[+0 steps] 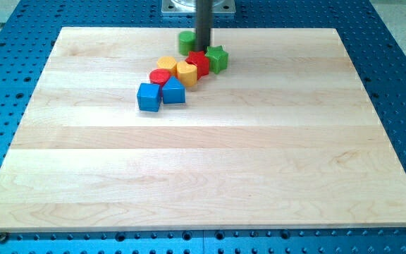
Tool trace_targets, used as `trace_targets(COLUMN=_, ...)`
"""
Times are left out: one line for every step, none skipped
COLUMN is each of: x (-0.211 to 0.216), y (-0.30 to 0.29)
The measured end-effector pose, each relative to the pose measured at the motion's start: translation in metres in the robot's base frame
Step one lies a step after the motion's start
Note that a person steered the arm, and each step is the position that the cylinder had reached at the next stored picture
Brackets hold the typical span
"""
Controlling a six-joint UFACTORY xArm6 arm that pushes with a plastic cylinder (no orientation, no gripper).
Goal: Push the green circle to the top left of the board
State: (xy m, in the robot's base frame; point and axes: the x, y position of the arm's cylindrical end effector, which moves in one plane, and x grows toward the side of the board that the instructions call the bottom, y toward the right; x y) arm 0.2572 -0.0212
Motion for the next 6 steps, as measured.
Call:
trace_targets(x=-0.021, y=-0.035)
trace_targets(x=-0.048, y=0.026)
trace_targets(x=-0.052, y=-0.037)
trace_targets(x=-0.023, y=-0.090)
trace_targets(x=0.009, y=-0.066)
trace_targets(x=0.002, y=-0.133)
